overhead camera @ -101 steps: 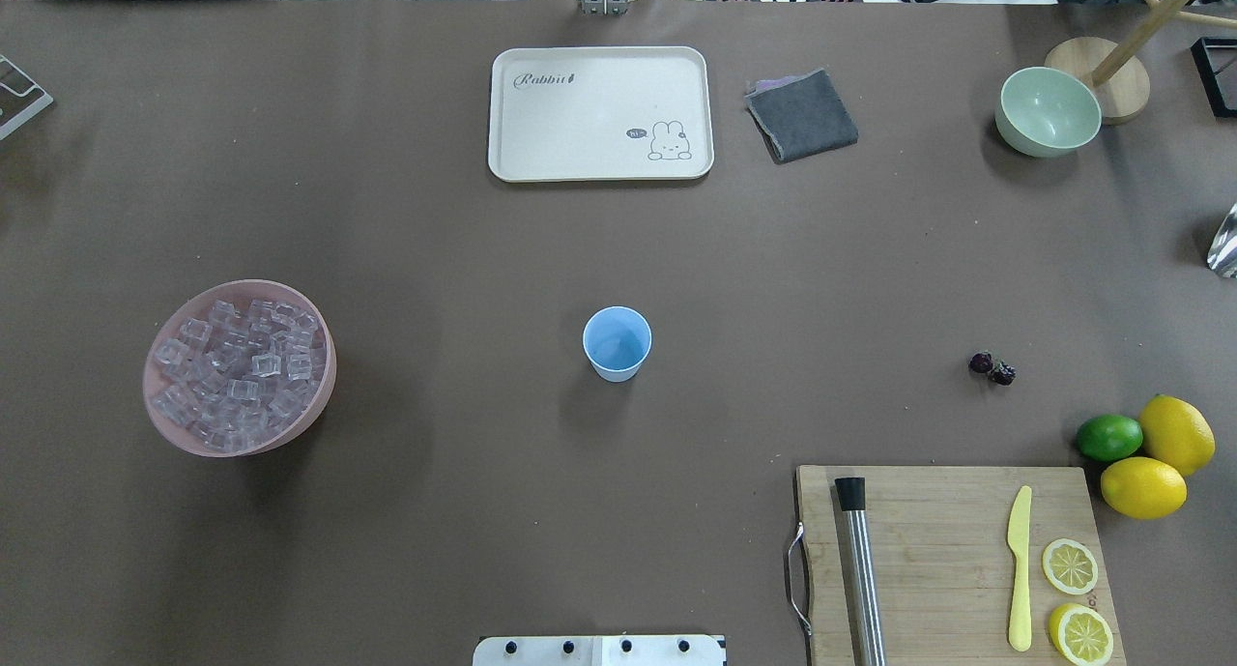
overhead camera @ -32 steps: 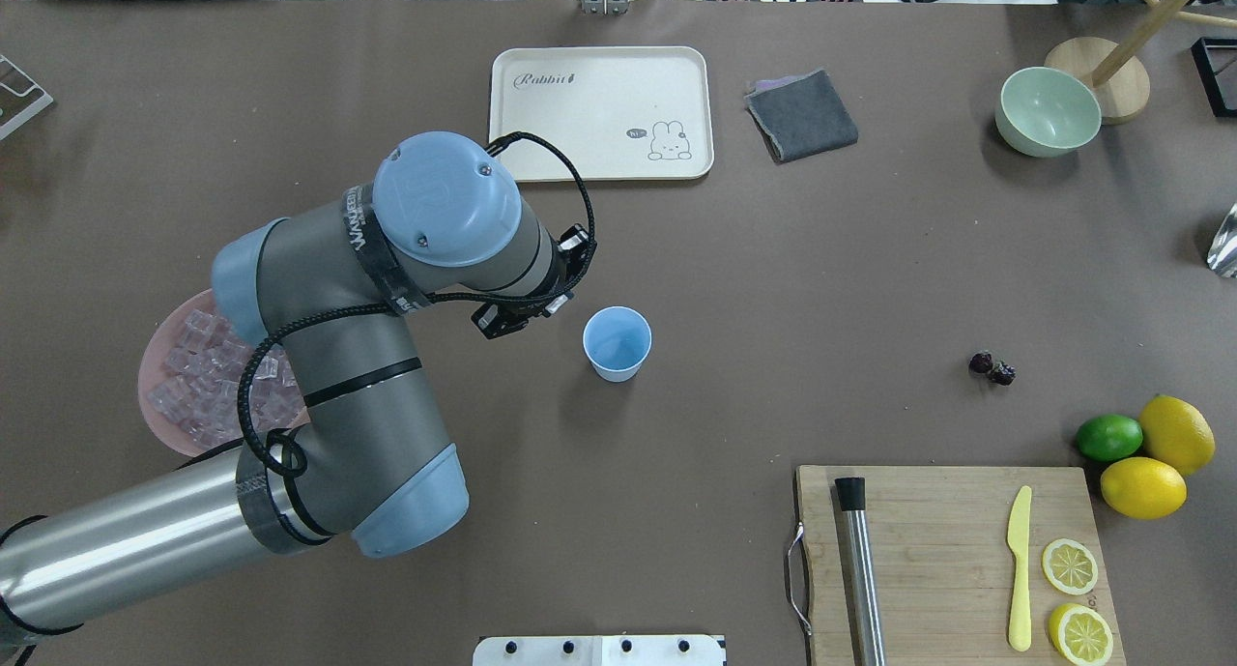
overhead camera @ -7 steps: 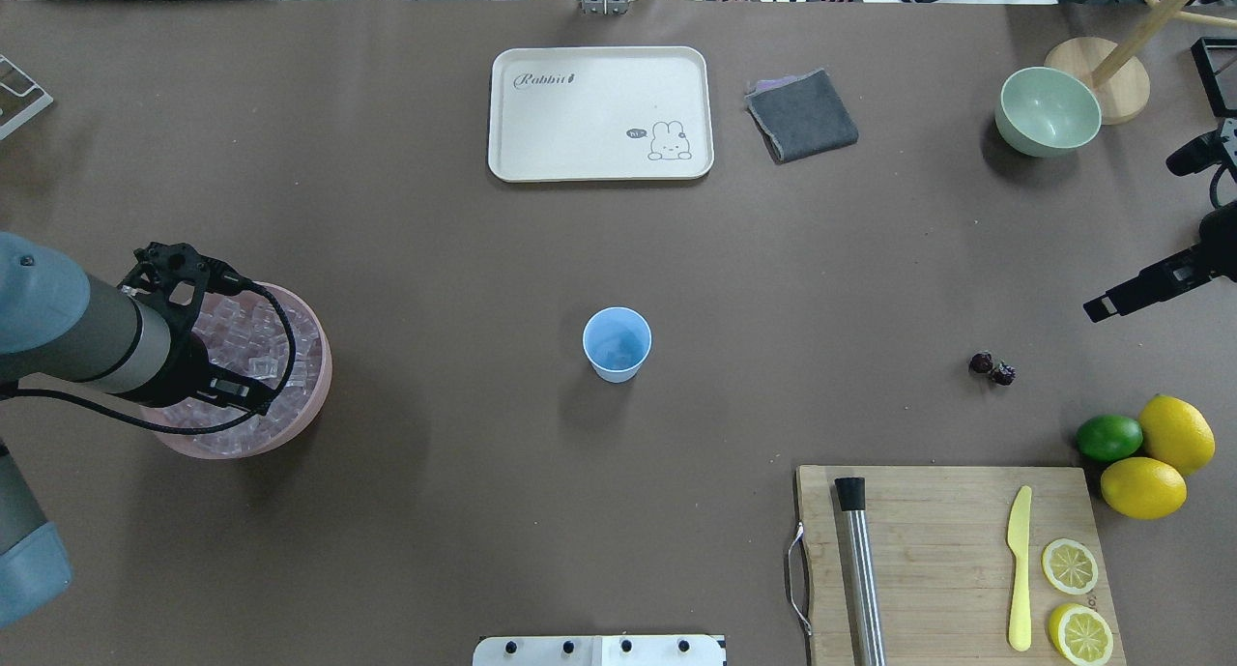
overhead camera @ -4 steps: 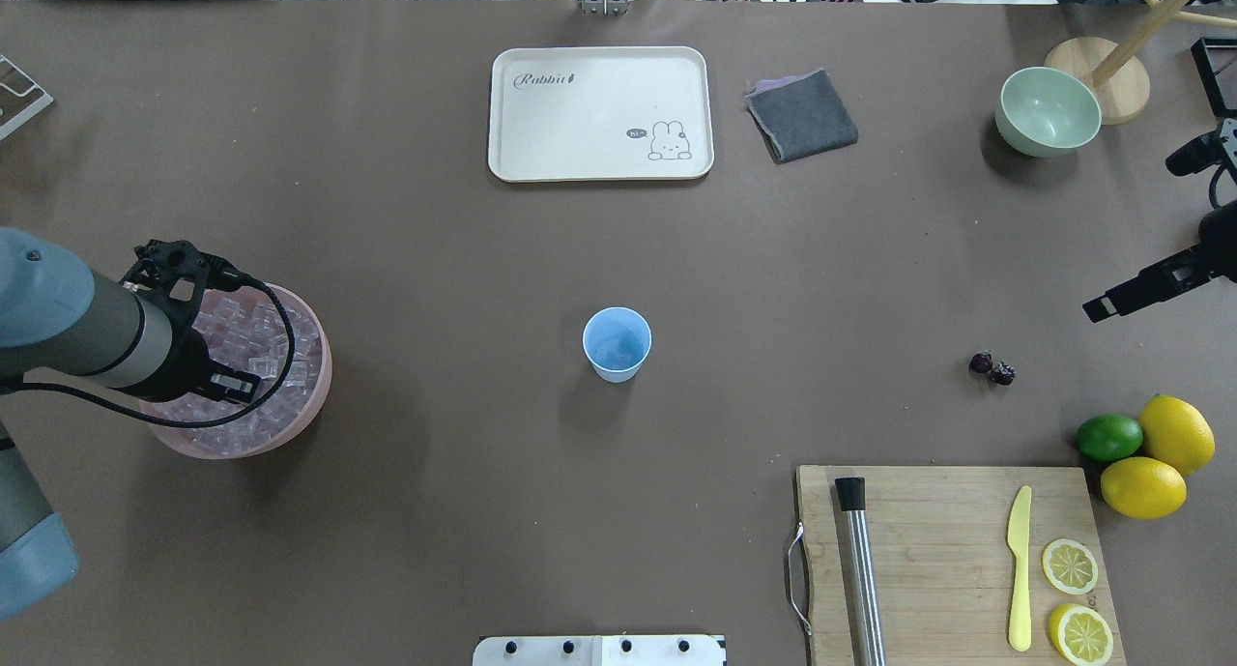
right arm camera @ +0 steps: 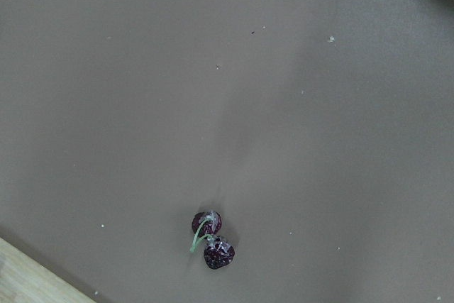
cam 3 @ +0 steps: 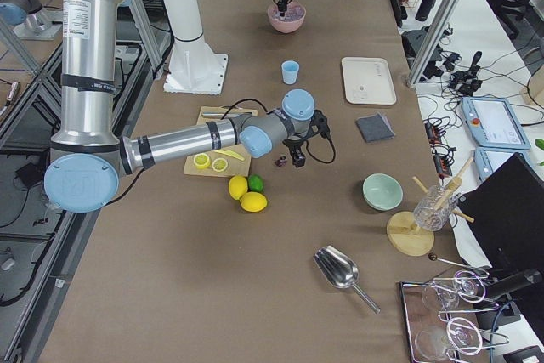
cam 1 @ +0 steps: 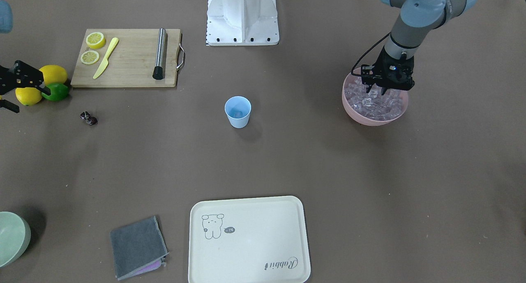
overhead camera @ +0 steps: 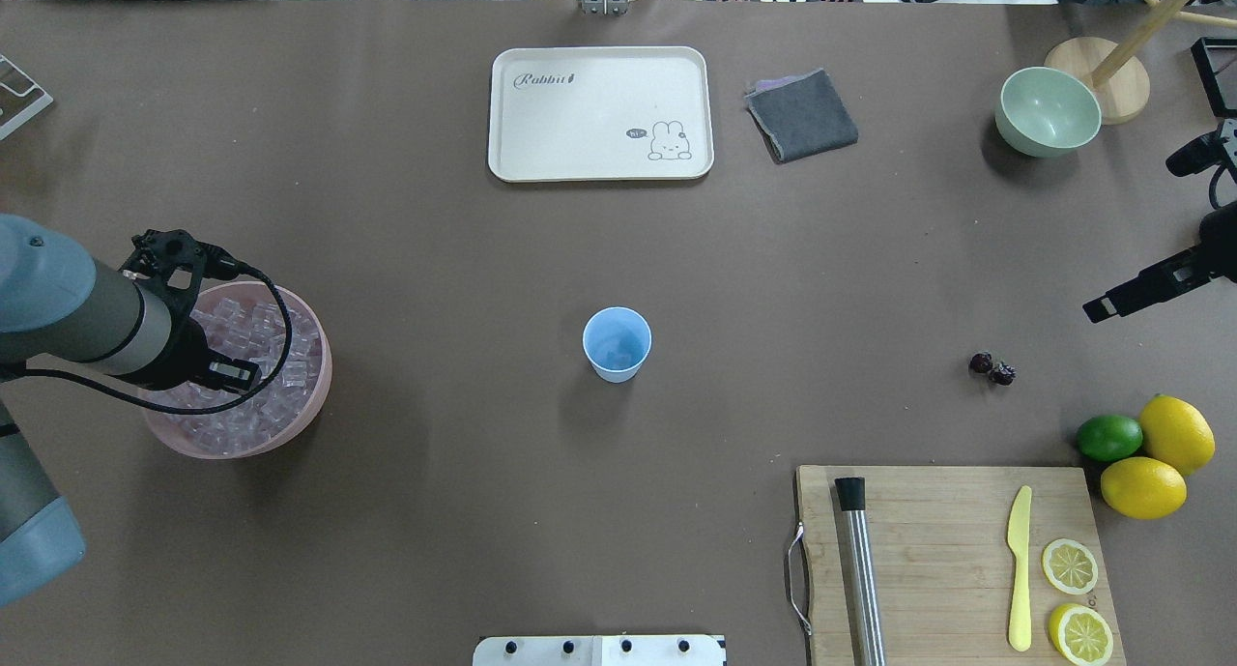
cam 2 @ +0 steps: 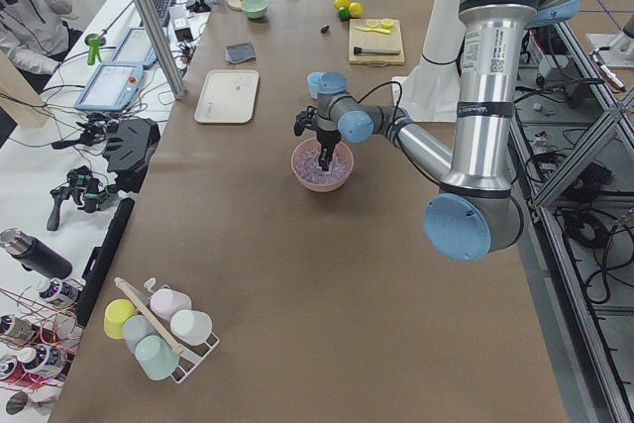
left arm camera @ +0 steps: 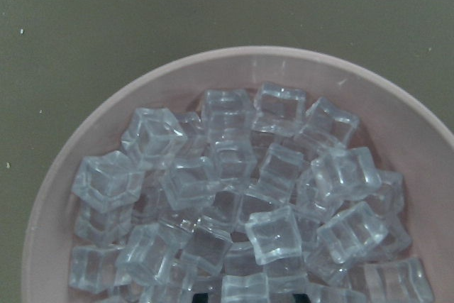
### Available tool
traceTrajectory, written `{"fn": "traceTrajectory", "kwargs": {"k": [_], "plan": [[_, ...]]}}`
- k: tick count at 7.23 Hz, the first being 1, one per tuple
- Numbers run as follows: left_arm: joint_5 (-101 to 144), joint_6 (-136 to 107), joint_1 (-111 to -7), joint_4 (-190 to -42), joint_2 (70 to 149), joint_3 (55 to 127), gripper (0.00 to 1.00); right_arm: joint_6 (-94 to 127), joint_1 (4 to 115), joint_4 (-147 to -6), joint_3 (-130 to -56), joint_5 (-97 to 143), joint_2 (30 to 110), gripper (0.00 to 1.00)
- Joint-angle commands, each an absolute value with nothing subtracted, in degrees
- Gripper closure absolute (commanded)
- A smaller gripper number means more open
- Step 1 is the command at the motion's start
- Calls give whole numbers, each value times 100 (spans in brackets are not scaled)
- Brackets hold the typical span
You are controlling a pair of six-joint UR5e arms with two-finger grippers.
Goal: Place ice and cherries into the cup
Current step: 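Lower the left gripper into the bowl and grasp another ice cube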
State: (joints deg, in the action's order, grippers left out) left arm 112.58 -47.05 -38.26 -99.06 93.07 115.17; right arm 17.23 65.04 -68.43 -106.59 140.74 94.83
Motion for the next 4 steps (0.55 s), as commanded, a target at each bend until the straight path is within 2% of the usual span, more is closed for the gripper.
{"fn": "traceTrajectory", "kwargs": {"k": [1,3,4], "plan": [[11259,-4737,-3814,-9966,9369,11408,45,1731,6504,-6838,-10679,14098,9501,1],[11259,-4737,-3806,-9967,9360,11364,48,1740,6513,-6838,-10749,14106,9554,1],[11259,-4737,-3806,-9967,9334,11364,57,1740,6513,-6838,-10758,14115,9562,1]]}}
